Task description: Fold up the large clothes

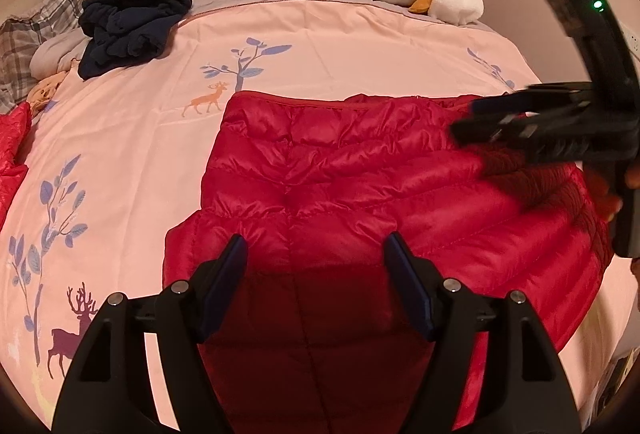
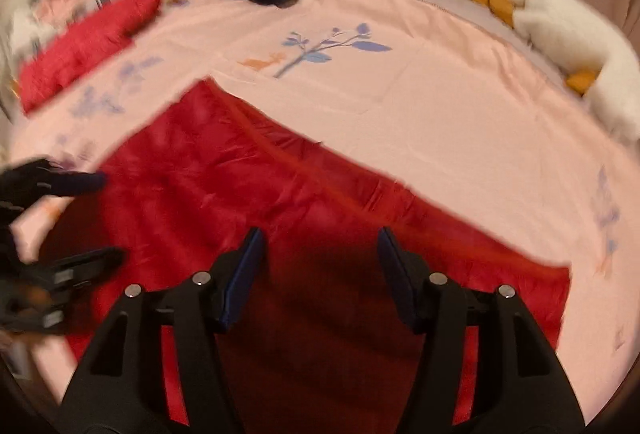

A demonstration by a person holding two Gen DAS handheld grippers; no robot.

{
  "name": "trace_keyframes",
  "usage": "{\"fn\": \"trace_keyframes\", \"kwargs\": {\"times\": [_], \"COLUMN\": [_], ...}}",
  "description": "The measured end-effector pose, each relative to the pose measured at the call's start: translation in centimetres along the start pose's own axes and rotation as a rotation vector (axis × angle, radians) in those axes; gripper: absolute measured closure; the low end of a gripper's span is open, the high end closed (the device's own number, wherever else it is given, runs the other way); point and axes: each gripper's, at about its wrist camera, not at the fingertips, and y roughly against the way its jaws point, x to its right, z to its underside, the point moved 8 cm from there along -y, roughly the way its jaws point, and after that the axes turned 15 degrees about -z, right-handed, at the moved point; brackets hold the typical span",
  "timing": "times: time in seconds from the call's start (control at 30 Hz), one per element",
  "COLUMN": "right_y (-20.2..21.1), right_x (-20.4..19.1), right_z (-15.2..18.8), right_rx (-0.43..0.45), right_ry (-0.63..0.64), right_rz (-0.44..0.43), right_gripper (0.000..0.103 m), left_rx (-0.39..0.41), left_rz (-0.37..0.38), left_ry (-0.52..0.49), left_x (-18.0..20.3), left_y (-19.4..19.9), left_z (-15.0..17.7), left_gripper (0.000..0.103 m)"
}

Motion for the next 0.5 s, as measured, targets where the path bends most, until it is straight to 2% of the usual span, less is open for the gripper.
{"fn": "trace_keyframes", "kwargs": {"times": [0.07,0.13,0.17,0.2,0.23,0.27,0.33,0.4,0.47,0.5], "right_y": [-1.5,-1.9,-1.3,-0.6,-0.1,0.2,0.1,-0.7,-1.6,-1.9], "right_x": [2.3,4.1,4.4,4.3,4.1,3.1,1.5,0.5,0.5,0.6], "right_z": [-0.7,-1.4,-2.0,-2.7,-3.0,-3.5,-3.2,-2.6,-2.2,-1.9], "right_rx": [-0.024,-0.022,0.009,0.038,0.051,0.056,0.009,-0.059,-0.103,-0.111], "right_ry": [-0.027,-0.107,-0.119,-0.101,-0.086,-0.068,-0.021,0.038,0.038,0.02], "right_rz": [0.105,0.11,0.103,0.105,0.088,0.015,-0.096,-0.103,-0.108,-0.128], "right_gripper": [0.045,0.051,0.055,0.055,0.055,0.055,0.049,0.049,0.049,0.056], "left_rx": [0.0,-0.002,-0.005,-0.006,-0.007,-0.006,-0.001,0.001,0.002,0.001], "left_rz": [0.006,0.015,0.021,0.025,0.029,0.03,0.03,0.031,0.033,0.034], "left_ry": [-0.004,-0.002,0.003,0.007,0.008,0.008,0.005,0.004,0.006,0.008], "left_x": [0.0,0.0,0.0,-0.1,-0.1,-0.1,0.0,0.0,0.1,0.0], "left_y": [-0.1,-0.3,-0.4,-0.4,-0.5,-0.5,-0.6,-0.6,-0.7,-0.7], "left_z": [0.0,-0.1,-0.1,-0.1,-0.1,-0.1,-0.1,-0.2,-0.2,-0.2], "left_gripper": [0.03,0.03,0.03,0.03,0.029,0.028,0.021,0.02,0.02,0.02]}}
